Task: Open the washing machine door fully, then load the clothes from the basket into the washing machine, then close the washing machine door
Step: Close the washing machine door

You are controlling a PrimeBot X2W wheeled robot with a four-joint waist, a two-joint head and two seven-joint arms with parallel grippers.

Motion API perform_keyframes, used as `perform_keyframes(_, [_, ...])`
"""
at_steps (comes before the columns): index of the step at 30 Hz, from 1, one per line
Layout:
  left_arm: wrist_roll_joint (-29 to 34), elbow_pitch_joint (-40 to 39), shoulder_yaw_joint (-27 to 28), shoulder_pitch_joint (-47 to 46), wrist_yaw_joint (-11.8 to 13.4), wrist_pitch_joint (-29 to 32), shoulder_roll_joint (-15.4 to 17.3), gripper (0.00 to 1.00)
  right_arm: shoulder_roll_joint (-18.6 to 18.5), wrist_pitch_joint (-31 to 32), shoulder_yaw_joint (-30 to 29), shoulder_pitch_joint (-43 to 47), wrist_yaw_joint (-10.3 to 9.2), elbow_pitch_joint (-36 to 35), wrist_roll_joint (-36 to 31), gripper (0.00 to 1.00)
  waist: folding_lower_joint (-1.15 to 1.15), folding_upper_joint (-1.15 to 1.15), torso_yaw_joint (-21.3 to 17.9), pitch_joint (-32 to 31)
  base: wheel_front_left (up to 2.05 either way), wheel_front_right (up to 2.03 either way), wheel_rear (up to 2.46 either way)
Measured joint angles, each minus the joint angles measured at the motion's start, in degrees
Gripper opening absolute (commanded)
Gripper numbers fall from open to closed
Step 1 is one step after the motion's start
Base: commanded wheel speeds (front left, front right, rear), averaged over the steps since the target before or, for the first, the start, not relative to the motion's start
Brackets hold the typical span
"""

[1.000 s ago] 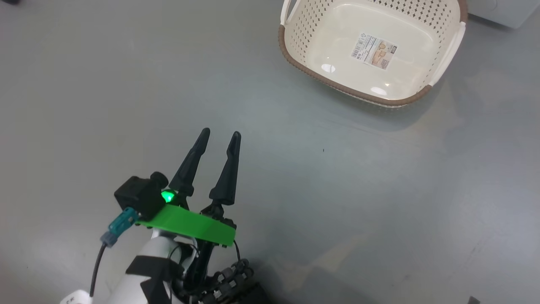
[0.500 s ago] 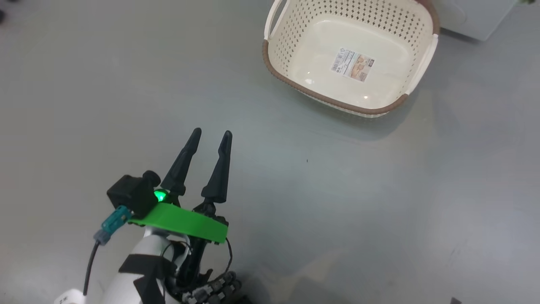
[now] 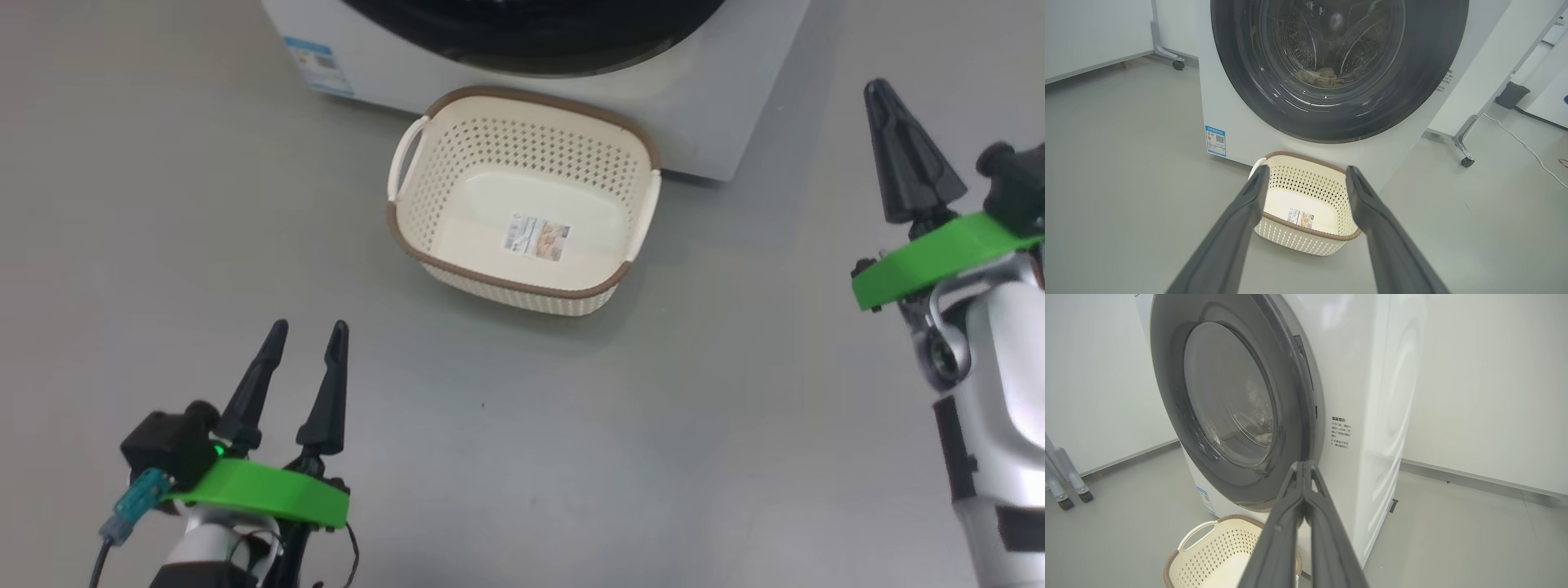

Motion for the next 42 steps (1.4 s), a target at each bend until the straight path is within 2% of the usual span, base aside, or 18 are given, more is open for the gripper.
perform_keyframes(7, [0.7,-1.6,3.4,2.7,0.0,0.0,1.8,1.00,4.1,0.0,-5.1,11.1,0.00,-7.0,1.1,0.00,0.00,0.00,-8.3,-5.2,0.00,0.00,0.00])
perform_keyframes(14, [1.0,-2.3,6.6,6.4,0.0,0.0,1.6,1.00,5.7,0.0,-5.7,16.4,-0.01,-9.6,-0.2,0.00,0.00,0.00,-15.5,-9.1,0.00,0.00,0.00])
perform_keyframes(20, [1.3,-2.0,8.5,7.7,0.0,0.0,1.1,1.00,6.0,0.0,-7.7,19.8,-0.01,-11.0,0.2,0.00,0.00,0.00,-19.6,-11.4,0.00,0.00,0.00])
perform_keyframes(27, [0.7,-1.3,8.9,9.3,0.0,0.0,0.9,1.00,6.1,0.0,-8.7,22.7,-0.01,-11.4,1.2,0.00,0.00,0.00,-21.4,-13.3,0.00,0.00,0.00])
perform_keyframes(42, [1.1,-0.9,8.2,10.4,0.0,0.0,0.8,1.00,6.2,0.0,-8.4,24.1,-0.01,-11.1,2.2,0.00,0.00,0.00,-20.6,-14.6,0.00,0.00,0.00])
